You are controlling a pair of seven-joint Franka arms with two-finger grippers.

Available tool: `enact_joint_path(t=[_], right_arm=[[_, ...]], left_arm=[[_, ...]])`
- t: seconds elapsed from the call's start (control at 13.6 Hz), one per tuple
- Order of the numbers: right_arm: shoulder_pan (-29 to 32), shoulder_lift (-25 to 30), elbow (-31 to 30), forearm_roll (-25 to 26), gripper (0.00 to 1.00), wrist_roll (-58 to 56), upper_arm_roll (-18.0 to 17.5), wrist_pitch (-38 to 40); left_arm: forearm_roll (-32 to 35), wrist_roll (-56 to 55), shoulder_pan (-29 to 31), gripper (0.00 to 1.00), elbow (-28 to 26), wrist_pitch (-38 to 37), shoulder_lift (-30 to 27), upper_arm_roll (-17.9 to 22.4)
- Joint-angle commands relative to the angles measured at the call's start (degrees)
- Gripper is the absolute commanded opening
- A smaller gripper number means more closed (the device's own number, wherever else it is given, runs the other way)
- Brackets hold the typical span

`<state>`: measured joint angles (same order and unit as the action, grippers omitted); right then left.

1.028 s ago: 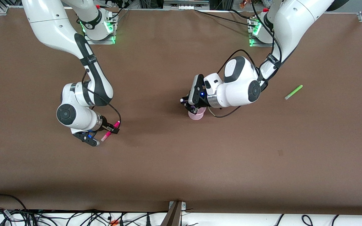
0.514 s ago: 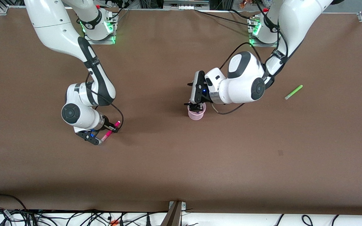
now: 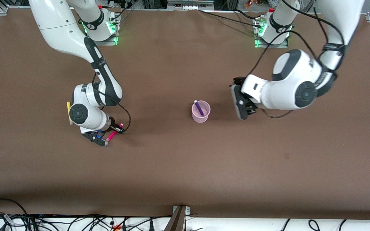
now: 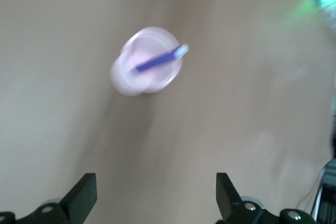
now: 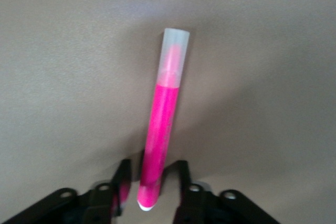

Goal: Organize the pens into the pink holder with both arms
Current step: 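Withdraw the left gripper while the right gripper carries the pink marker to the cup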

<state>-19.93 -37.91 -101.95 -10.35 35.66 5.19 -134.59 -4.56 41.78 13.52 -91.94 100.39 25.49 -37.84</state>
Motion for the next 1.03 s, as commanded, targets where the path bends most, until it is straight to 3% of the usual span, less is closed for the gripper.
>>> enact_joint_path(t=[0.0, 0.22, 0.29, 0.44, 0.59, 0.81, 0.88, 0.95], right_arm=[[-0.3, -0.5, -0.7, -0.7, 0.0, -0.3, -0.1, -0.1], [-0.2, 0.6, 1.2, -1.3, 0.0, -0.2, -0.9, 5.4], [-0.2, 1.3, 2.6, -4.0, 0.0, 0.1, -1.0, 9.0], [-0.2, 2.1, 7.3, -11.7, 0.0, 0.5, -1.2, 17.8], [-0.3, 2.2, 11.6, -21.2, 0.0, 4.4, -1.8, 25.2], [-0.3, 2.2, 16.6, -30.1, 0.0, 18.3, -7.6, 26.4], [-0.3, 2.1, 17.6, -34.5, 0.0, 22.0, -9.4, 26.0], [-0.4, 1.8, 19.2, -39.9, 0.0, 25.2, -10.5, 24.9]], left_arm=[[13.0, -11.3, -1.0, 1.0, 7.9, -7.3, 0.4, 0.0], [19.7, -19.5, -0.6, 1.0, 14.2, -12.6, 0.1, 0.0], [20.5, -19.5, -0.5, 1.0, 16.2, -14.0, 0.1, 0.7], [25.2, -19.4, -0.5, 1.0, 18.0, -15.2, -2.0, 1.5], [25.6, -19.8, -1.2, 1.0, 19.3, -17.0, -2.3, 1.6], [24.4, -21.5, 0.5, 1.0, 23.2, -17.5, -1.9, 2.8], [21.6, -24.8, 0.0, 1.0, 22.6, -17.6, -3.2, 5.2], [17.4, -30.1, -2.7, 1.0, 21.3, -17.4, -6.1, 11.0]])
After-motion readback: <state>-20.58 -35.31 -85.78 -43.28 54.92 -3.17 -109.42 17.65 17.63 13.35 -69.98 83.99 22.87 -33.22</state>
